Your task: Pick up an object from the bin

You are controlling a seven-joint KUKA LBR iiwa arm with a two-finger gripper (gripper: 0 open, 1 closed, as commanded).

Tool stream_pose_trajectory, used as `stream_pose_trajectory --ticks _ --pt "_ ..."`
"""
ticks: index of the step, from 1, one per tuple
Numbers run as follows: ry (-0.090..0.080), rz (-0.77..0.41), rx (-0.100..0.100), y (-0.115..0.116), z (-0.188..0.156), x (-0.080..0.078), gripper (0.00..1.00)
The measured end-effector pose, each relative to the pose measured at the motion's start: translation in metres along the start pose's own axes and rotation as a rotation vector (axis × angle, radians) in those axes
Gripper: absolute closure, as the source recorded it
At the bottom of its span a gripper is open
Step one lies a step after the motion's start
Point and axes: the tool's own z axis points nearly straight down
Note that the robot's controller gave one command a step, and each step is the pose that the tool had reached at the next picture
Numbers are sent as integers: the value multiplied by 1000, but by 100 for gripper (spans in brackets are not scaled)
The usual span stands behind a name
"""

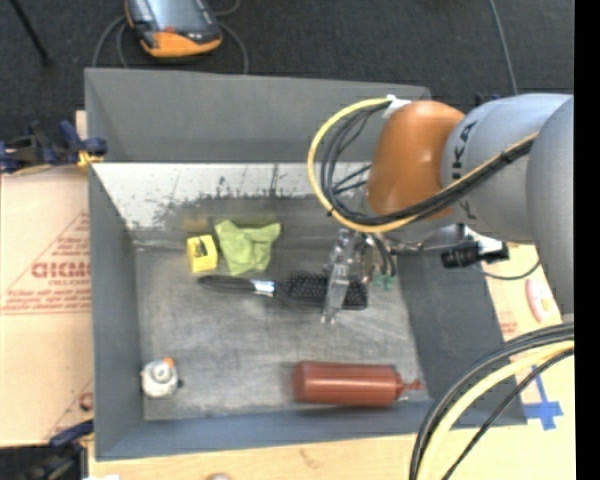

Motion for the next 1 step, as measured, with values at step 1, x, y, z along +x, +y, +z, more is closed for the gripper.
stream_pose_trajectory --ticks 1 --pt "4 -1 0 0 -20 1 100"
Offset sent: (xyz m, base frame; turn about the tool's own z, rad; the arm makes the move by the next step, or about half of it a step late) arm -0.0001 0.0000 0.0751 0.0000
